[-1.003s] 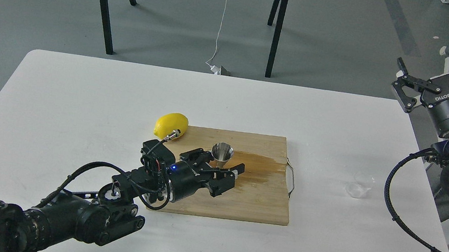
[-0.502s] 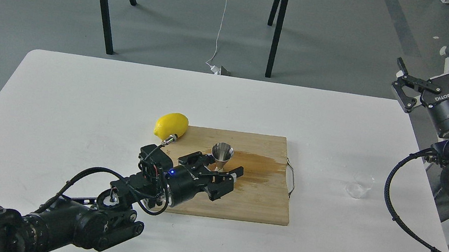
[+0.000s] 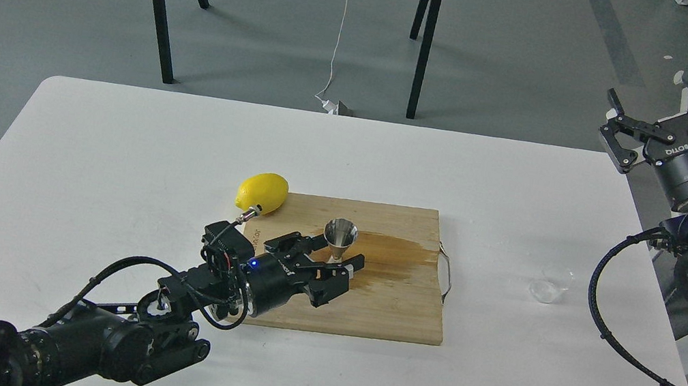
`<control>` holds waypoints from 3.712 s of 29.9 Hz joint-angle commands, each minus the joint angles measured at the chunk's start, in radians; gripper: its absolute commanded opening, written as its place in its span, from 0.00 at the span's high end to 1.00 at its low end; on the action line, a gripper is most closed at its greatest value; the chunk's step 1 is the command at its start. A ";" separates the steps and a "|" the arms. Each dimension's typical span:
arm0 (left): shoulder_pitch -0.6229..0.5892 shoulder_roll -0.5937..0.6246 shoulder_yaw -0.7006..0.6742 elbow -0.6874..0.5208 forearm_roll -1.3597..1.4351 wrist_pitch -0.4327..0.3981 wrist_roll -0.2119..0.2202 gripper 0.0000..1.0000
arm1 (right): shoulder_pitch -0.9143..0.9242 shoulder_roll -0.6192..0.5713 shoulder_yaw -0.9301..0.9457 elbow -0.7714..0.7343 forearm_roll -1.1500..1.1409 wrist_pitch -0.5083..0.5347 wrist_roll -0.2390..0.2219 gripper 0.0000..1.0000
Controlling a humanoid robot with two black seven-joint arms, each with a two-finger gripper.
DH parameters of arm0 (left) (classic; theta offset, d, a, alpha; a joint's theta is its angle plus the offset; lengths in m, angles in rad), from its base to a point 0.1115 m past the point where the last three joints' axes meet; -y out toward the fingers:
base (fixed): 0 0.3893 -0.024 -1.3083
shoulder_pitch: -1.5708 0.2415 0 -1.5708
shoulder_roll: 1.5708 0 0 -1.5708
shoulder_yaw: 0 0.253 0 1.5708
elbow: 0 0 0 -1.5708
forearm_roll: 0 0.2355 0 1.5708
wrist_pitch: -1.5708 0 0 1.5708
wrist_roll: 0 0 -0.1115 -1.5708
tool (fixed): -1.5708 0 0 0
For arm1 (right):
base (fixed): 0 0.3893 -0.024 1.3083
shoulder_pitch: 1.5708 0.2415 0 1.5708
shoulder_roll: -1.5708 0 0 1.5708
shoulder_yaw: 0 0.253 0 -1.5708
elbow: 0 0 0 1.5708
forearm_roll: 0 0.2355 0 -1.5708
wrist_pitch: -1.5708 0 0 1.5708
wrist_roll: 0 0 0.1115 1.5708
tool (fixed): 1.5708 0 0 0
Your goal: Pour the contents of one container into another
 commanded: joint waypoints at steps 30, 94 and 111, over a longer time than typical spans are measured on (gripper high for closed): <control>0.085 0.229 -0.013 -0.185 -0.030 0.025 0.000 0.19 | 0.000 0.000 -0.001 0.000 -0.001 0.000 0.000 0.01; 0.149 0.636 -0.653 -0.313 -1.705 -0.951 0.000 0.05 | -0.612 0.000 0.080 0.560 0.391 -0.960 0.078 0.01; 0.157 0.623 -0.652 -0.313 -1.702 -0.951 0.000 0.05 | -0.416 0.000 -0.085 0.385 0.333 -0.977 0.078 0.01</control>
